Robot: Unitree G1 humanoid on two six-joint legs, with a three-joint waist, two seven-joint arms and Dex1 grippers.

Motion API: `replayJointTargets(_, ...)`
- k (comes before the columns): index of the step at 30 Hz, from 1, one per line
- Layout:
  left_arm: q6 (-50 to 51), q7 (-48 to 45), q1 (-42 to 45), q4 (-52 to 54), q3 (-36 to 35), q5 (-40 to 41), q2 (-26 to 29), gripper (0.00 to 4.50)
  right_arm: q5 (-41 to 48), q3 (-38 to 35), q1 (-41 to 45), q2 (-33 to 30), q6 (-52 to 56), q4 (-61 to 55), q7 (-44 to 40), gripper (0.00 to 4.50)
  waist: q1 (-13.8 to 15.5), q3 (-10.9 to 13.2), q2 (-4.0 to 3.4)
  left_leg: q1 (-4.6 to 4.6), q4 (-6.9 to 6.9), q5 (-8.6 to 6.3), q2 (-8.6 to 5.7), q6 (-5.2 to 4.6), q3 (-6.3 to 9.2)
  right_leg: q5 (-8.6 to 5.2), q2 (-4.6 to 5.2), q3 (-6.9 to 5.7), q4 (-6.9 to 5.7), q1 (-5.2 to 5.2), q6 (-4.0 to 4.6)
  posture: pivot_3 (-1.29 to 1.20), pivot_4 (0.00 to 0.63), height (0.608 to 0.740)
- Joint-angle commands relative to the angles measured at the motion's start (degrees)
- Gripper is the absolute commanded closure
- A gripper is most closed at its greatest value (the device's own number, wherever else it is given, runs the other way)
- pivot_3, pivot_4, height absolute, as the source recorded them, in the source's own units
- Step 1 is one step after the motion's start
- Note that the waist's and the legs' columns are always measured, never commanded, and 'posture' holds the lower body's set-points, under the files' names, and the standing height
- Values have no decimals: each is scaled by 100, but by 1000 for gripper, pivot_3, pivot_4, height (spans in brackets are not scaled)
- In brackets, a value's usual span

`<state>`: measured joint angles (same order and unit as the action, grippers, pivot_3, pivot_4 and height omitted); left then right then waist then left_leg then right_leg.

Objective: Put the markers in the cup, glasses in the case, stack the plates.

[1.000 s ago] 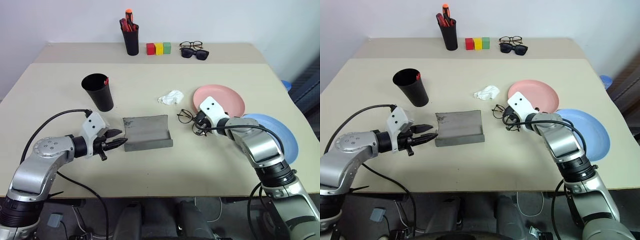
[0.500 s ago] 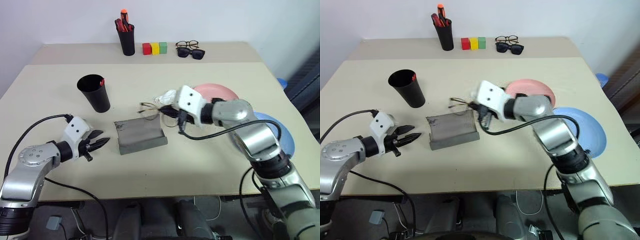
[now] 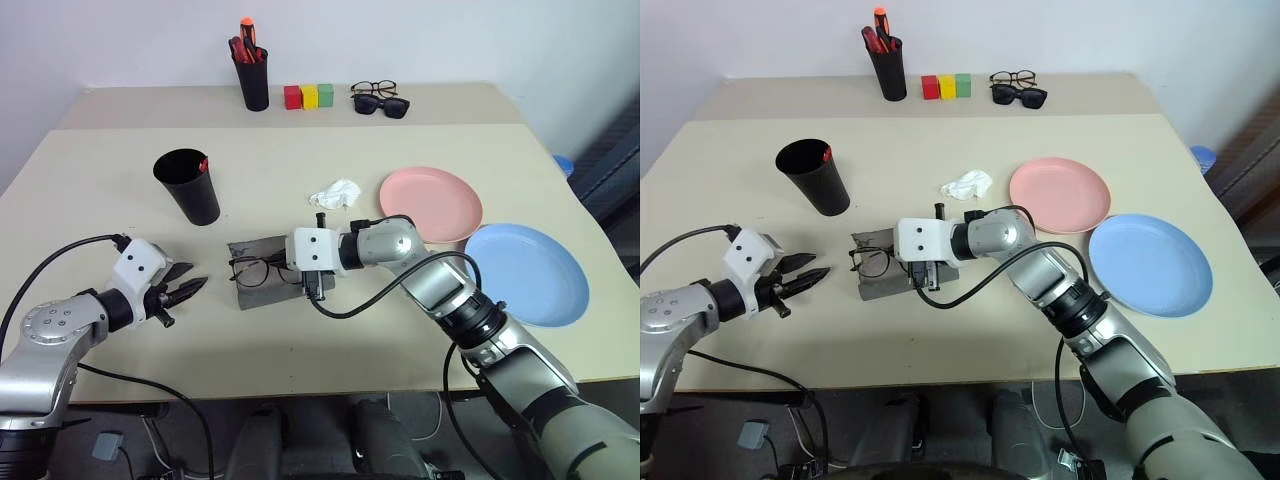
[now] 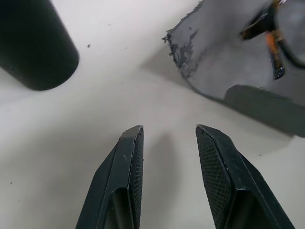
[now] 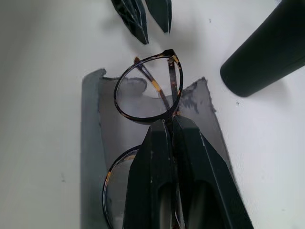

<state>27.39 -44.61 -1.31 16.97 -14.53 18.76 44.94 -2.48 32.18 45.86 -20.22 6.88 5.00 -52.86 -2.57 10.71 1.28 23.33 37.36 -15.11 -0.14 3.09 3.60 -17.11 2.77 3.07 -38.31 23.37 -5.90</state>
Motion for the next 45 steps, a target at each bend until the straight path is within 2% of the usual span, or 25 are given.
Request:
replayJointTargets(1,44,76,52,215,-127,81,5,2750,-224,-121,302,185,-792,422,89,4481,-4,0,0,-1,-1,0,1,0,0,0,-2,0,-1,1,0,0,150,740)
replayJointTargets(8,89,114,143,252,-28,120,-13,2750,-510,-158,433,218,-1897,1436,46,4481,10,0,0,-1,-2,1,-2,2,0,0,1,0,0,0,0,0,150,740)
replayJointTargets(12,75,108,153,240,-27,108,0,2750,-263,-277,217,58,-1764,1235,-368,4481,5,0,-1,-1,-5,1,-1,2,0,0,0,0,-1,1,1,0,150,740)
replayJointTargets(19,0,167,258,13,-113,13,45,2750,-16,-676,187,144,-1059,740,-440,4481,2,1,-2,-1,-6,1,1,2,1,0,-3,0,-2,3,1,0,150,740)
replayJointTargets(22,-55,197,297,-248,-287,-30,133,2750,144,-732,138,127,-512,400,-648,3689,3,1,-2,-1,-6,1,0,2,1,0,-1,0,-2,2,1,0,150,740)
replayJointTargets(27,-170,158,323,-475,-341,-77,234,2750,278,-621,-18,410,611,-117,-564,1321,6,1,-2,-1,-7,1,0,2,1,0,-1,0,-2,3,1,0,150,740)
replayJointTargets(36,-165,197,208,-317,-328,-60,142,2750,-100,-392,-108,929,2319,-21,155,1321,5,1,-2,-1,-8,1,-2,2,1,0,2,0,-2,4,1,0,150,740)
replayJointTargets(45,-141,234,199,-255,-289,-31,98,2750,-568,0,-154,846,2135,66,423,1321,3,1,-3,-1,-10,1,-2,3,0,1,1,0,-2,7,1,0,150,740)
